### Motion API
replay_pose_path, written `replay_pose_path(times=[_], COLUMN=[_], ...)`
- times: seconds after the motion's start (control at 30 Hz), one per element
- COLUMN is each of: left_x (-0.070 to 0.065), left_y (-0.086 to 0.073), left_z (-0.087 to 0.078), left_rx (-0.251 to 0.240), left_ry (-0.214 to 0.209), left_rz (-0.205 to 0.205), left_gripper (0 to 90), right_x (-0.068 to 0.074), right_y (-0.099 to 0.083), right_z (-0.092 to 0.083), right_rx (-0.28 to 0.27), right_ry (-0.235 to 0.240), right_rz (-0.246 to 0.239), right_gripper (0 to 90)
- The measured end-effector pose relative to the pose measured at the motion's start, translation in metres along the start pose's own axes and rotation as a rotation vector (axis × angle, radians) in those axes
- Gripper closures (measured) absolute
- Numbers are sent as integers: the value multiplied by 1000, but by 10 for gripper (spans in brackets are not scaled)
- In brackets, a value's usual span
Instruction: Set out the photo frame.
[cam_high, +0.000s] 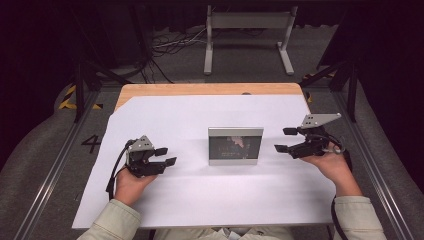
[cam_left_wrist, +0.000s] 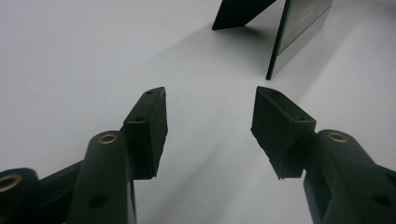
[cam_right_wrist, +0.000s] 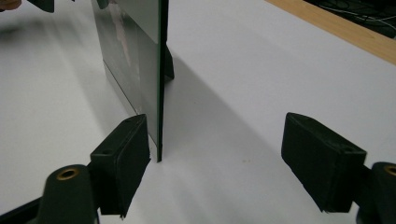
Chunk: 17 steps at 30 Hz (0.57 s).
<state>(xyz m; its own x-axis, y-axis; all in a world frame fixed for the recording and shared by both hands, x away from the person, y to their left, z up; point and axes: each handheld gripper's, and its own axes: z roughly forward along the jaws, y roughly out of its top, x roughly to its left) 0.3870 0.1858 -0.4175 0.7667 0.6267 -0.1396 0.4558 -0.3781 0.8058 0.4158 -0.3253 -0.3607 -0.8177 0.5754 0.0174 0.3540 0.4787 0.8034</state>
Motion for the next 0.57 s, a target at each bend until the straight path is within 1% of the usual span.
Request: replay_pose_path(times=[0.07,0.1,0.13,0.23,0.3,0.37,0.47,0.5,0.53,0.57], left_x=[0,0,-1,-1,-1,0,2,2,3,4], left_y=[0,0,0,1,1,0,0,0,0,0], left_z=[0,0,1,1,0,-1,-1,0,0,1], left_rx=[0,0,1,-1,-7,-5,1,9,21,29], left_ry=[-1,1,-1,-6,-8,-9,6,21,35,40], left_rz=[3,9,2,4,-1,-18,-29,-30,-40,-46], left_gripper=[459,457,455,444,440,437,434,434,431,426], right_x=[0,0,0,1,1,1,0,0,0,0], right_y=[-2,-3,-4,-7,-8,-11,-13,-13,-13,-13], right_z=[2,4,7,10,11,11,10,10,9,9], right_rx=[3,16,32,30,40,42,36,31,24,18], right_ry=[2,2,1,7,5,7,3,2,2,1], right_rz=[5,5,0,12,11,20,35,41,49,55], right_gripper=[236,230,227,225,223,219,218,218,217,216])
